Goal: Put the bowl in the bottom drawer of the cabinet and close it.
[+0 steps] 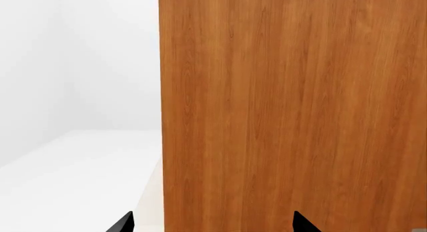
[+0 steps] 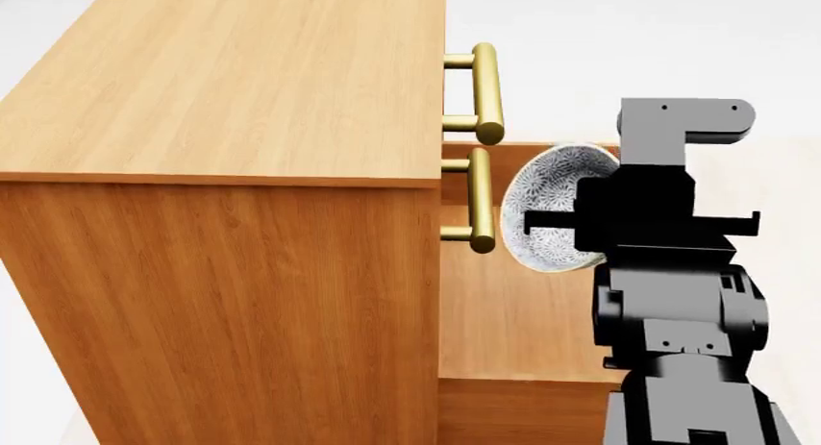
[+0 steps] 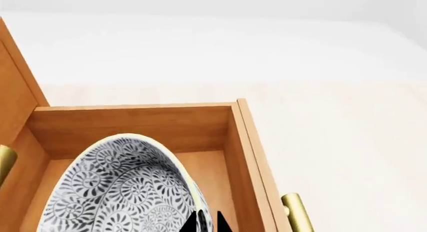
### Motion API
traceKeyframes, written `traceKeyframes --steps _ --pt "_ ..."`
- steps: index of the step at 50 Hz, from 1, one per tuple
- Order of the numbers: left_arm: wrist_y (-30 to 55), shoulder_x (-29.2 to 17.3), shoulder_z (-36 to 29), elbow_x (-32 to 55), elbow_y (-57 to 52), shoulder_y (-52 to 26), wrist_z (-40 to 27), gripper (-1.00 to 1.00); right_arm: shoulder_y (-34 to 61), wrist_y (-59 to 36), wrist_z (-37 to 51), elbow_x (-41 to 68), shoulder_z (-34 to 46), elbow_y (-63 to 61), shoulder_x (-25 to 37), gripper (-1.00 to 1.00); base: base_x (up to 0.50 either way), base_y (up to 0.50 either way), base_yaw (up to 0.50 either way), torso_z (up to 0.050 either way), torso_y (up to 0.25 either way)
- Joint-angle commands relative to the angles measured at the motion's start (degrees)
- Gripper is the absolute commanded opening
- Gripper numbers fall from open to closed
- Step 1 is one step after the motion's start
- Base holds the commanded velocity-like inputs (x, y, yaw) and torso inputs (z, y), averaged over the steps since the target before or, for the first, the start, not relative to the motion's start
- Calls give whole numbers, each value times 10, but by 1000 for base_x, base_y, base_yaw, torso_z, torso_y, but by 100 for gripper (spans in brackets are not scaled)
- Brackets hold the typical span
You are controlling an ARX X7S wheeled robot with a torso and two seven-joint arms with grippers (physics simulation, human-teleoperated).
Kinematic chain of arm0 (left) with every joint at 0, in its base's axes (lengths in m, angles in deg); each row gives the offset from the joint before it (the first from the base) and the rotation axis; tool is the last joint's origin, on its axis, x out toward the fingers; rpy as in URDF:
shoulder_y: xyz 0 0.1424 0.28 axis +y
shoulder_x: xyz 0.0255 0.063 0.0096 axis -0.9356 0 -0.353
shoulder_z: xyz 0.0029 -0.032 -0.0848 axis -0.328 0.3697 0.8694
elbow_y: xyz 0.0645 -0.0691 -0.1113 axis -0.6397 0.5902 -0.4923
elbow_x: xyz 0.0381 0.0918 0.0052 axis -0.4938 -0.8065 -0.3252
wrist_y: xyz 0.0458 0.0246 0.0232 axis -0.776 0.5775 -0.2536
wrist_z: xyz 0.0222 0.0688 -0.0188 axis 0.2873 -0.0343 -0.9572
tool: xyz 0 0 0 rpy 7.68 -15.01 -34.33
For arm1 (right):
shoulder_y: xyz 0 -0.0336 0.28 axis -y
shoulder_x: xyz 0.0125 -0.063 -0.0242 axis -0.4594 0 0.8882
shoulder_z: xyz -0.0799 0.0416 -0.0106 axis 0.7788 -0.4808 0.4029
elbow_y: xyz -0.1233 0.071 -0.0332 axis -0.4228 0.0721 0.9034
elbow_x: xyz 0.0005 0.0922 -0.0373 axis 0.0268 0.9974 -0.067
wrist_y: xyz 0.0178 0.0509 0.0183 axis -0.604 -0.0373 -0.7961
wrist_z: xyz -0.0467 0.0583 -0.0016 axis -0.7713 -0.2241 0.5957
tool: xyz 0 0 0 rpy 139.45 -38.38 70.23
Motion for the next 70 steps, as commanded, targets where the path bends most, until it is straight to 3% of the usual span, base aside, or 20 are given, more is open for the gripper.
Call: traceKeyframes --steps 1,67,68,70 --pt "0 -1 -1 1 -1 0 -2 100 -5 0 -4 -2 -8 0 -3 -100 0 0 0 0 0" --pt "-3 -8 -7 5 -1 -2 -9 100 -31 -80 -76 -5 -78 0 -2 -100 0 0 0 0 0" --pt "-3 -8 -7 4 -1 -2 -9 100 -32 -74 -74 -6 -77 0 -2 100 0 0 0 0 0" --pt "-2 -9 -7 5 -1 -3 -10 100 -35 -64 -71 -13 -68 0 -2 100 0 0 0 0 0"
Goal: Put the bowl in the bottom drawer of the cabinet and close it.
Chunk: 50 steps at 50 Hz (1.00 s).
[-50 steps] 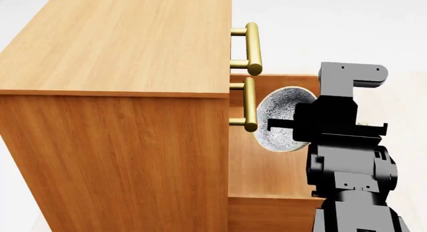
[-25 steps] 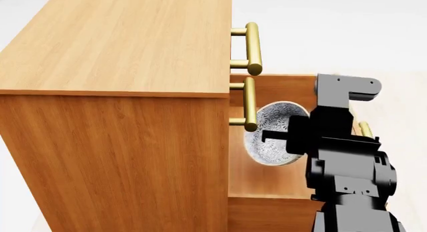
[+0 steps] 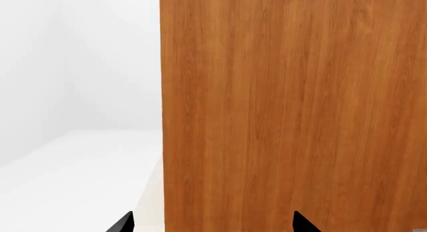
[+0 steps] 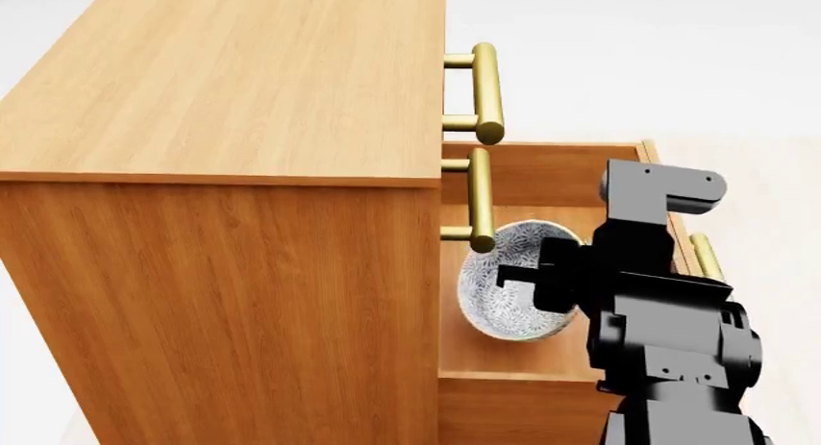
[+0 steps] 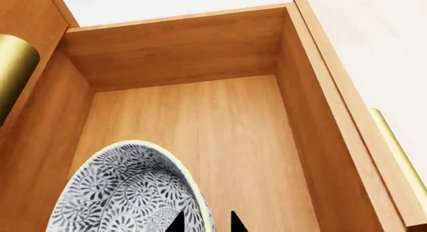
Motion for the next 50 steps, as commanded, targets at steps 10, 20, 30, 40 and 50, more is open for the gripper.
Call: traceKeyframes --steps 10,20,30,40,50 --pt "2 -3 -1 2 -3 -1 -3 100 -10 63 4 -18 55 0 1 100 0 0 0 0 0" --pt "-1 -2 -3 1 2 -3 -3 100 -5 103 5 -20 94 0 4 100 0 0 0 0 0" --pt "-3 -3 -4 0 3 -2 -4 100 15 135 11 -18 120 0 11 100 0 0 0 0 0" --pt "-6 -3 -6 -3 5 -3 -5 100 35 174 29 -14 126 -1 28 100 0 0 0 0 0" --pt "-15 -5 -4 3 0 0 -4 100 -35 47 24 10 98 -229 71 100 0 0 0 0 0"
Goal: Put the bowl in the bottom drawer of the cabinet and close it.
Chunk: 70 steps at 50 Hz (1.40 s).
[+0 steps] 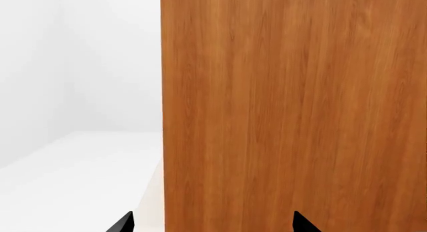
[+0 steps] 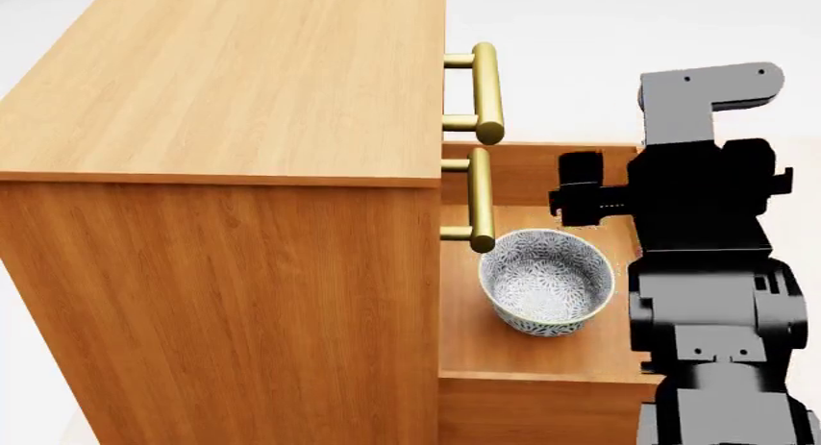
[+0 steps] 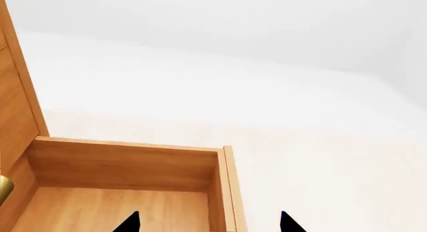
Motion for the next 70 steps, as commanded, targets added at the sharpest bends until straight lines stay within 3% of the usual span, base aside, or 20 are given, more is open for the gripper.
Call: traceKeyframes --steps 1,28,54,70 --pt "-6 -2 0 2 -3 2 0 100 -57 -93 3 19 -18 -194 40 100 0 0 0 0 0" --pt "2 -4 -2 2 -6 0 -6 100 -259 -202 55 64 -140 -512 122 100 0 0 0 0 0" --pt "3 -5 -4 -2 -6 -2 -12 100 -403 -162 71 97 -238 -558 137 100 0 0 0 0 0" --pt "3 -8 -6 -6 -7 0 -14 100 -458 -148 74 99 -258 -570 136 100 0 0 0 0 0"
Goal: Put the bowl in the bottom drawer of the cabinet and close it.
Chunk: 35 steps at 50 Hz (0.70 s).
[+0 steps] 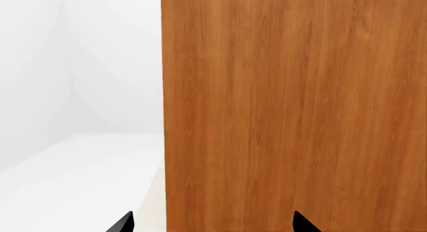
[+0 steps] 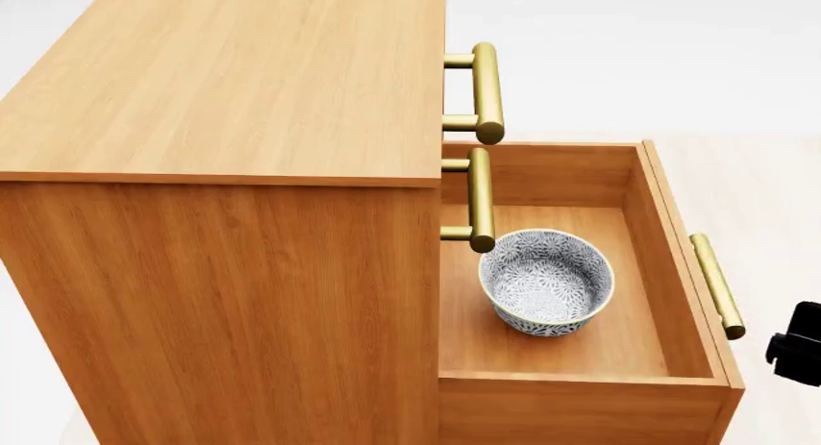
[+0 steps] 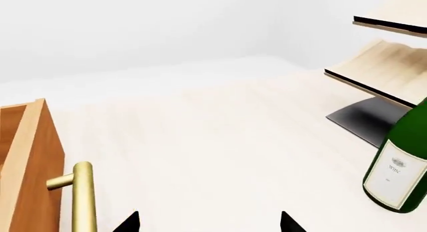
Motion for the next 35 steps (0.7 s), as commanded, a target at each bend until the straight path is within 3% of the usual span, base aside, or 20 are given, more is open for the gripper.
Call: traceKeyframes --steps 1,3,6,35 --pt "5 -3 -2 -8 -1 0 -3 100 -34 20 3 2 -16 12 -2 100 0 0 0 0 0" --pt "33 -6 -5 -22 -9 0 -10 100 -34 28 5 2 -19 28 -3 100 0 0 0 0 0" --pt "-6 -3 0 23 -1 1 7 100 -31 39 3 0 -17 47 -2 100 0 0 0 0 0" --pt "-4 -4 -6 3 1 -1 1 100 32 117 8 -27 20 217 -12 100 0 0 0 0 0"
